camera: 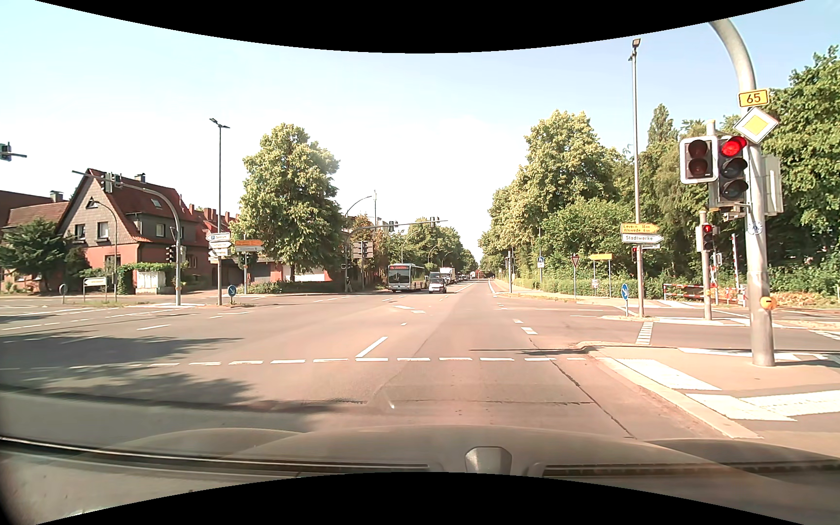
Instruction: Follow the waypoints while adhering to traffic rules and regulations
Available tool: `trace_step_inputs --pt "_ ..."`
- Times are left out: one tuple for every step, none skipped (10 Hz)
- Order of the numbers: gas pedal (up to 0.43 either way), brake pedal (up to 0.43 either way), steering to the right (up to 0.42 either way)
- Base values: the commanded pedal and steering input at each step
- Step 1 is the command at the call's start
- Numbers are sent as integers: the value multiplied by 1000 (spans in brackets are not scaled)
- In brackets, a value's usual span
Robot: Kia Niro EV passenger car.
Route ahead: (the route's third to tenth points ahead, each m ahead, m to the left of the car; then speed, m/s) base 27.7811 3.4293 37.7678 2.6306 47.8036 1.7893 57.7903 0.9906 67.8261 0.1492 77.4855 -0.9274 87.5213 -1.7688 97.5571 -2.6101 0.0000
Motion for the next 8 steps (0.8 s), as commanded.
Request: trace_step_inputs --pt "0 280 16" --pt "0 280 16" --pt "0 280 16" --pt "0 280 16" --pt "0 280 16" --pt "0 280 16" --pt "0 280 16" --pt "0 280 16"
